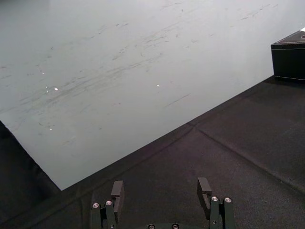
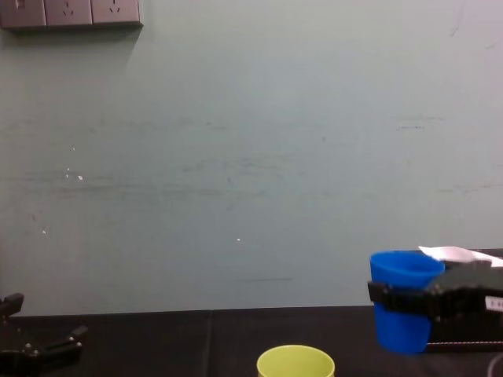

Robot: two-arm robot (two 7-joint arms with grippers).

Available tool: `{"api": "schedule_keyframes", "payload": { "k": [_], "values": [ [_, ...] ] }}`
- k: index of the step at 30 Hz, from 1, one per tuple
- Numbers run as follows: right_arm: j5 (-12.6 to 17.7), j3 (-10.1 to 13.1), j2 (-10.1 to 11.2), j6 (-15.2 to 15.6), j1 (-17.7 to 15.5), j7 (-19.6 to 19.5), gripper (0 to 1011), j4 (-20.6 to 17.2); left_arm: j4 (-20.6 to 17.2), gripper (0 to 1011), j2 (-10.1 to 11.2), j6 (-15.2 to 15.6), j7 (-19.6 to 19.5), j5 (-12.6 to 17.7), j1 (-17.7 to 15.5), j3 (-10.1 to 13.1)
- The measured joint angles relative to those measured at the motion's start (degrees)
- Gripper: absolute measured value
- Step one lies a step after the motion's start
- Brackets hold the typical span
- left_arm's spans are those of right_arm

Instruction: Stack the three plastic cups sequentially using one hand.

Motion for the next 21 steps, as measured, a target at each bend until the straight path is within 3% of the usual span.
{"api": "schedule_keyframes", "payload": {
  "k": [10,21],
  "values": [
    [2.2,0.0,2.3,1.4,-1.8,1.4,746,-7.9,0.0,1010,0.0,0.0,0.0,0.0,0.0,0.0],
    [3.5,-2.7,2.5,1.9,-1.3,2.2,746,-10.3,0.0,1010,0.0,0.0,0.0,0.0,0.0,0.0]
  ]
}}
